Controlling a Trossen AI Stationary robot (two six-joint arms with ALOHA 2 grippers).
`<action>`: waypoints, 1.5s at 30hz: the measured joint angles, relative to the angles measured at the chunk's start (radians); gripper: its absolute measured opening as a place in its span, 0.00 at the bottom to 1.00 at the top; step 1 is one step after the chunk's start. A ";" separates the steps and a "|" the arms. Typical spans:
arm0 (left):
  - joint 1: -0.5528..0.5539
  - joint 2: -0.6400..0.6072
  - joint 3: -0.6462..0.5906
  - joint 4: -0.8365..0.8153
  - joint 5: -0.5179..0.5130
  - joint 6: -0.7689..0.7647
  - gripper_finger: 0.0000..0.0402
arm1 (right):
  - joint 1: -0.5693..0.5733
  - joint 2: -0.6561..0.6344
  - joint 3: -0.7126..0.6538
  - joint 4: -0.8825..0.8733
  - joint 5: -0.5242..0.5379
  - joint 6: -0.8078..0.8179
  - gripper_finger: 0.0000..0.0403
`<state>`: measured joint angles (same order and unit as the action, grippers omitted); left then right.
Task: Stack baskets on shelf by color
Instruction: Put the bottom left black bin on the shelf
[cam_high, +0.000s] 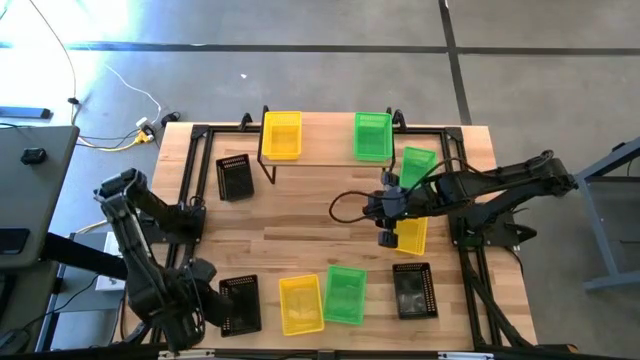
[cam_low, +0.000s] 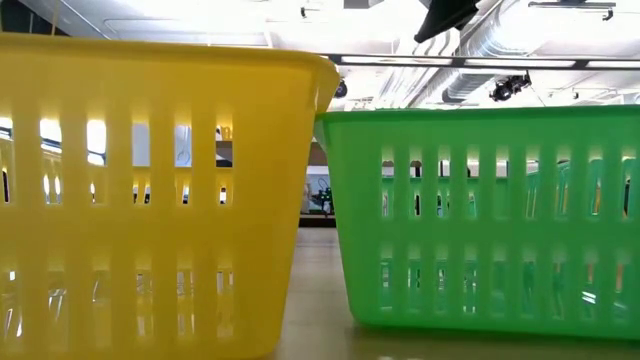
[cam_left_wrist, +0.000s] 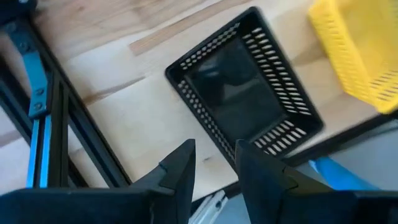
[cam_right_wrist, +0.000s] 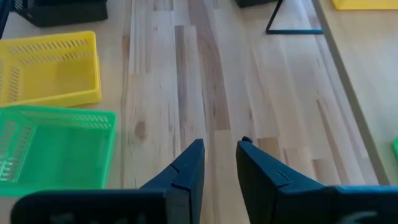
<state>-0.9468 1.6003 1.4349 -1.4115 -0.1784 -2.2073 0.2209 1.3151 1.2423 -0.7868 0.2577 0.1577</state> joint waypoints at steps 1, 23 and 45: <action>-0.003 0.015 0.000 -0.004 0.002 -0.019 0.26 | 0.003 0.004 0.000 0.000 0.000 0.000 0.19; 0.067 0.239 0.000 0.005 0.103 -0.080 0.26 | 0.005 0.013 0.000 -0.043 -0.026 -0.035 0.19; 0.103 0.409 0.000 0.064 0.201 -0.078 0.26 | 0.005 0.013 0.000 -0.056 -0.026 -0.080 0.19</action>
<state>-0.8436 2.0092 1.4345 -1.3470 0.0223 -2.2855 0.2256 1.3277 1.2423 -0.8429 0.2321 0.0776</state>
